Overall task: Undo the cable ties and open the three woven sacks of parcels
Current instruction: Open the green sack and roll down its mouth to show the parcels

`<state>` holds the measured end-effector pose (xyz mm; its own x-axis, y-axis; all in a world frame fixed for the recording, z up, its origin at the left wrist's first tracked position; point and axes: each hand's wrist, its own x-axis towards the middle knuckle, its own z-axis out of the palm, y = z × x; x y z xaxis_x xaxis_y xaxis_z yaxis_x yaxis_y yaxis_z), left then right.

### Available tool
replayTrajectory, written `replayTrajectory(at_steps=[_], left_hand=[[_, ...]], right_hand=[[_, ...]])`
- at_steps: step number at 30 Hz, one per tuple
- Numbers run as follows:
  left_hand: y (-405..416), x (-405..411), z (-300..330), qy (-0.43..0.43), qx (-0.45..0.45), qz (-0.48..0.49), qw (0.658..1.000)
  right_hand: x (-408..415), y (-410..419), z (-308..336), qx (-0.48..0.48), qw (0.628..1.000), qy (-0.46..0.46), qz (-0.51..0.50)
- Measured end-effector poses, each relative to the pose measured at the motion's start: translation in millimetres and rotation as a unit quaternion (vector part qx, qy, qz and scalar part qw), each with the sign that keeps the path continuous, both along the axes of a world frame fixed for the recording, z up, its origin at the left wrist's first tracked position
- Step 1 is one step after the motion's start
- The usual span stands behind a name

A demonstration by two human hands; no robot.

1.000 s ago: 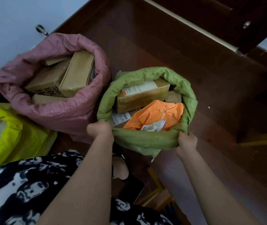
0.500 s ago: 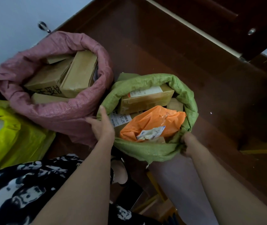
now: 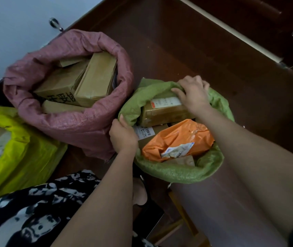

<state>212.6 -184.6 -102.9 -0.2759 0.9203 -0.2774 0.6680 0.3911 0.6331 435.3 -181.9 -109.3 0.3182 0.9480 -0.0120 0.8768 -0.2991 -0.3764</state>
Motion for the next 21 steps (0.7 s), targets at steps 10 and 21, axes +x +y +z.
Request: replayTrajectory(at_steps=[10,21], left_hand=[[14,-29,11,0.099,0.063,-0.199,0.973],[12,-16,31,0.135,0.087,-0.191,0.968]], right_hand=[[-8,83,8,-0.026,0.979,-0.054,-0.193],[-38,-55,36,0.232,0.953,0.042,-0.190]])
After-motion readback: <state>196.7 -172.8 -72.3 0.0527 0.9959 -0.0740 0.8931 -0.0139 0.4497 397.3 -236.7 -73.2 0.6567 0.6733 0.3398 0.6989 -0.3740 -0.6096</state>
